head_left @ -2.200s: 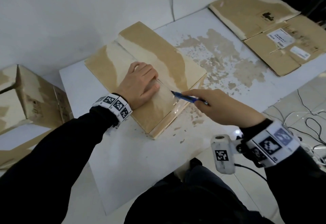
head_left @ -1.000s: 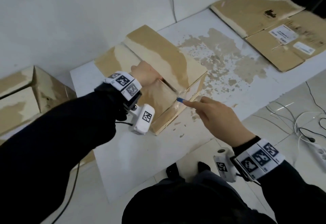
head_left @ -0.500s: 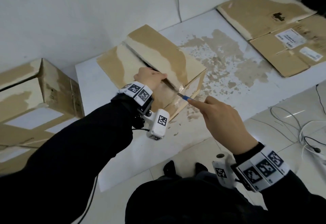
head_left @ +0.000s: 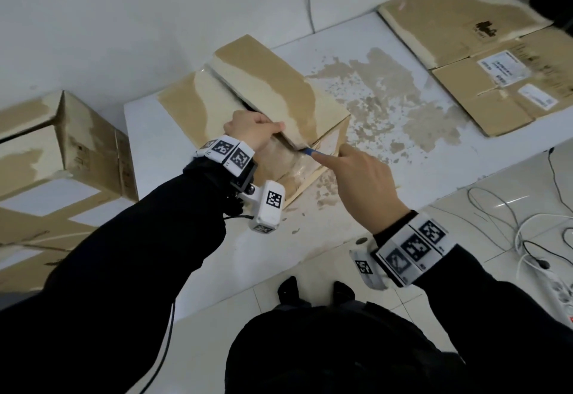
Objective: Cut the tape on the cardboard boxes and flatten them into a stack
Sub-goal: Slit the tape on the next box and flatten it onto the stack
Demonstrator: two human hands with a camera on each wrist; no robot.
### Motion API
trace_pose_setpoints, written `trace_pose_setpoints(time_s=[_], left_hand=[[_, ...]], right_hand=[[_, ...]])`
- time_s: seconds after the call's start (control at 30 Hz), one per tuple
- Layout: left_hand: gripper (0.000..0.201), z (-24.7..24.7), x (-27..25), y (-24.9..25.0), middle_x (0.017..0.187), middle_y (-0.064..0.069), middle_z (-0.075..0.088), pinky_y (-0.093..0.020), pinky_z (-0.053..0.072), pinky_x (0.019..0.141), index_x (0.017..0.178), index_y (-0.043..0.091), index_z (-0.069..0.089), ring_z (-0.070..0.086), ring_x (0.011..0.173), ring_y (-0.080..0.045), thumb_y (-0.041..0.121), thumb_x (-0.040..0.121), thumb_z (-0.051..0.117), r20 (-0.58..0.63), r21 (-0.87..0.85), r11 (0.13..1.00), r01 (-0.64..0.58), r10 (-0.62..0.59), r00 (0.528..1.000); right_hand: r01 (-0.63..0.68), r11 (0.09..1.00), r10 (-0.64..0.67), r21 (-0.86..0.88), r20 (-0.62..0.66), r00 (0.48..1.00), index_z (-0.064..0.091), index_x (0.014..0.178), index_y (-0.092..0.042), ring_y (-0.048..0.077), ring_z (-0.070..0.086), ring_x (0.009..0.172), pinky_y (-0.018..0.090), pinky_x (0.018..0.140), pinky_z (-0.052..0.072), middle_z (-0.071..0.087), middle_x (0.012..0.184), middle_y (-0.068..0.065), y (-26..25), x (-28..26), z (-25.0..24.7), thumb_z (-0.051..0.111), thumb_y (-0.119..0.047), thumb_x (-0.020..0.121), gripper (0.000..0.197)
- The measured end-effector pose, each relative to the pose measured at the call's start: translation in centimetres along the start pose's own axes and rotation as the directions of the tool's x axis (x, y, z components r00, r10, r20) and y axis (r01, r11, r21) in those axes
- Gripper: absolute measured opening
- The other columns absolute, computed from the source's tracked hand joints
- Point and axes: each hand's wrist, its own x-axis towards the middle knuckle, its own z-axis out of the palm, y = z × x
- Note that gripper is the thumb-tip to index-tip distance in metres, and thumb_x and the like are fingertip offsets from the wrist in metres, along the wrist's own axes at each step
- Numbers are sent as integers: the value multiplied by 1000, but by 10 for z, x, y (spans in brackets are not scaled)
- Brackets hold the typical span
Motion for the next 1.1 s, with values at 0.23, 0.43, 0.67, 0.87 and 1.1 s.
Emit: trace_pose_setpoints(time_s=[0.23,0.43,0.67,0.87,1.1], left_hand=[[23,-22,12,-6,108,-7,63,-43,44,98,66,26,58,53,111,-29,40,77,72,117,173,977,-121,102,988],[25,-87,17,-9,71,1,50,-28,35,71,71,17,48,46,72,-20,17,86,67,450,362,860,-359,177,876],[17,-128,36,-9,96,3,59,-31,29,98,108,18,53,54,99,-20,15,93,49,262,780,545,-308,163,951],[45,-95,26,-5,133,-12,45,-43,38,100,136,18,45,46,117,-32,24,92,48,316,704,599,-381,216,924],[76,-59,19,4,124,-5,40,-45,38,96,128,20,44,37,115,-27,71,73,58,353,719,548,-427,242,904]], right_hand=[[34,936,-89,350,141,986,45,135,-39,9,41,50,18,47,31,52,72,-7,48,-4,-35,42,-8,98,48],[-26,709,59,704,-23,998,54,108,-19,16,57,72,33,65,48,66,91,-1,71,55,-55,39,-19,101,17],[-267,628,196,731,183,963,48,97,-17,16,45,65,33,62,38,48,80,0,59,139,-7,28,-25,104,22],[-413,259,138,873,390,910,42,96,-11,23,63,87,44,76,57,59,98,9,30,99,21,29,-17,104,16],[120,883,-199,453,131,971,52,123,-20,11,51,53,27,48,41,59,75,-1,63,106,9,40,-15,100,27]])
